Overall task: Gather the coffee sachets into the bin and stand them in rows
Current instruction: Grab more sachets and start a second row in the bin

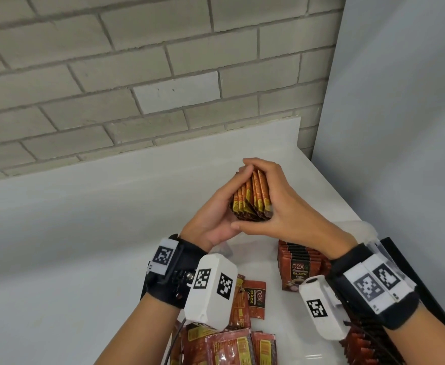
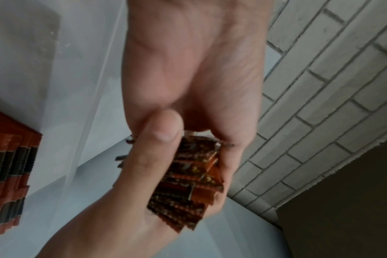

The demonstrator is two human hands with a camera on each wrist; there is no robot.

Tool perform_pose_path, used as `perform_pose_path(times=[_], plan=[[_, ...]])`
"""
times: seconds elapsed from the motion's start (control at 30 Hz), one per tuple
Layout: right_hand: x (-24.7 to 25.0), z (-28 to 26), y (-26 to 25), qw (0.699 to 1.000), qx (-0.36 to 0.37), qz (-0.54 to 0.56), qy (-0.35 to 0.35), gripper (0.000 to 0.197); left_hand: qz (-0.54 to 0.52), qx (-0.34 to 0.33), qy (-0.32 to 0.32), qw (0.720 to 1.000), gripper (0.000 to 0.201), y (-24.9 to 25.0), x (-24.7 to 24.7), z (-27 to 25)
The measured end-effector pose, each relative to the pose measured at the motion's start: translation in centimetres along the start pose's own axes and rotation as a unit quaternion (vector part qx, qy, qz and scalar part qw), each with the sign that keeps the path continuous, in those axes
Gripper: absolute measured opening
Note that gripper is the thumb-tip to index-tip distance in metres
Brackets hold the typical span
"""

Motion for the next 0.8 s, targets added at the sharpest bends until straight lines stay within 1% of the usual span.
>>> perform_pose_path(times=[0.07, 0.13, 0.2, 0.3, 0.33, 0.43, 0.5, 0.6, 0.73, 0.8], plan=[[-0.2, 0.0, -0.1, 1.000, 0.002, 0.013, -0.010, 0.096, 0.005, 0.005, -0.001, 1.000, 0.024, 0.0, 0.0, 0.0], [0.0, 0.0, -0.2, 1.000, -0.008, 0.021, -0.020, 0.097, 0.026, 0.007, -0.005, 1.000, 0.033, -0.1, -0.1, 0.0], [0.2, 0.0, -0.3, 0.999, -0.011, 0.024, -0.020, 0.096, 0.048, -0.004, -0.024, 0.999, 0.048, -0.2, -0.3, 0.1], [0.5, 0.0, -0.3, 0.999, 0.000, 0.045, 0.002, 0.095, 0.066, -0.005, -0.056, 0.996, 0.082, -0.2, -0.1, 0.1], [0.7, 0.0, -0.3, 0.999, 0.006, 0.050, 0.014, 0.094, 0.072, 0.000, -0.071, 0.995, 0.086, -0.2, -0.1, 0.1], [1.3, 0.1, -0.2, 0.998, 0.030, 0.033, 0.051, 0.081, 0.110, 0.025, -0.103, 0.988, 0.087, -0.4, 0.0, 0.0], [1.3, 0.1, -0.2, 0.999, 0.034, 0.005, 0.039, 0.072, 0.133, 0.034, -0.110, 0.984, 0.078, -0.5, 0.1, 0.0], [1.0, 0.1, 0.1, 0.999, 0.026, -0.036, 0.012, 0.063, 0.168, 0.037, -0.127, 0.977, 0.072, -0.7, 0.3, -0.1], [1.2, 0.2, 0.2, 0.999, 0.018, -0.043, 0.021, 0.059, 0.187, 0.038, -0.144, 0.971, 0.068, -0.6, 0.5, -0.2], [1.3, 0.2, 0.4, 0.998, 0.015, -0.056, 0.019, 0.060, 0.191, 0.032, -0.137, 0.972, 0.065, -0.4, 0.7, -0.1]])
Point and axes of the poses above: each hand's wrist, its own z-axis towards the middle knuckle, its own x-axis out of the back of the hand, y = z × x, the point moved 2 cm from there along z, towards the middle knuckle, and after that the axes turned 13 degrees about -x, right-handed, at the moved point
